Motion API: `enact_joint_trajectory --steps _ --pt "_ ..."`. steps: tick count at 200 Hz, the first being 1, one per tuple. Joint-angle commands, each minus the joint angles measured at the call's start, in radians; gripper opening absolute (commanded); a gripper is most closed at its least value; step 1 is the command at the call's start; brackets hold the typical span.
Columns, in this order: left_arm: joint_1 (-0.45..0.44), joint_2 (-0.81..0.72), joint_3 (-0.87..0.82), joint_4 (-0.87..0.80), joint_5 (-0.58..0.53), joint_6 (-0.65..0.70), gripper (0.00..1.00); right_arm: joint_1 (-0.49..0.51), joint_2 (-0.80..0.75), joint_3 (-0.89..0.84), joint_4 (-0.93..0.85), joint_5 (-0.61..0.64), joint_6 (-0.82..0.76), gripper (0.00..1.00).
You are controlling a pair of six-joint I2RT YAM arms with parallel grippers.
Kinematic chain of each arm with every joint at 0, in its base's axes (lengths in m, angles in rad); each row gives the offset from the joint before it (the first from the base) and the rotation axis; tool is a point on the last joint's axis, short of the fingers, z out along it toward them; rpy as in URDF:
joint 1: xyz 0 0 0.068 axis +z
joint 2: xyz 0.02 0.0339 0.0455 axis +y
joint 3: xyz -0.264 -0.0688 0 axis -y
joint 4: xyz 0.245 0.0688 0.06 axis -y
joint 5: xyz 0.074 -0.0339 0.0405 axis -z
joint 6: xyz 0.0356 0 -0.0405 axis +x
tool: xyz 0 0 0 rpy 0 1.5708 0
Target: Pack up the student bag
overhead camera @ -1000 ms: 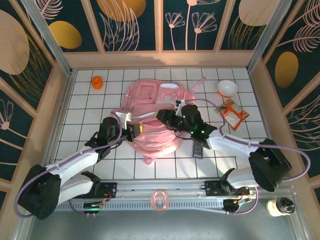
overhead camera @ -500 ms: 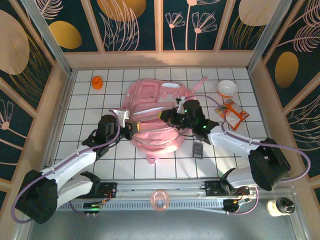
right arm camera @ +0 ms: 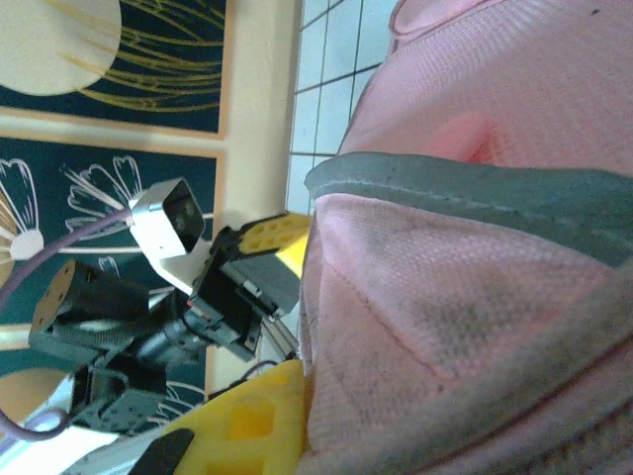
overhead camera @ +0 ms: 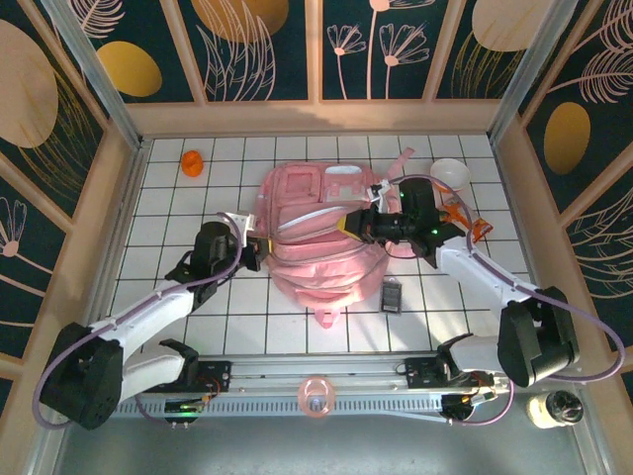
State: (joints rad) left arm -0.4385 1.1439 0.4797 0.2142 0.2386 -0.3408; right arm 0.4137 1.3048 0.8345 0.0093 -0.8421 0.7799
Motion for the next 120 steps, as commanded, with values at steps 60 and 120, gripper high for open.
enact_joint_trajectory --steps 60,120 --pt "0.041 0.219 0.203 -0.010 -0.238 0.317 0.07 -0.029 -0.002 0.118 -0.044 -0.189 -0.143 0.00" --pt "0.041 0.274 0.322 -0.049 -0.123 0.401 0.45 -0.032 0.034 0.160 -0.066 -0.195 -0.180 0.00"
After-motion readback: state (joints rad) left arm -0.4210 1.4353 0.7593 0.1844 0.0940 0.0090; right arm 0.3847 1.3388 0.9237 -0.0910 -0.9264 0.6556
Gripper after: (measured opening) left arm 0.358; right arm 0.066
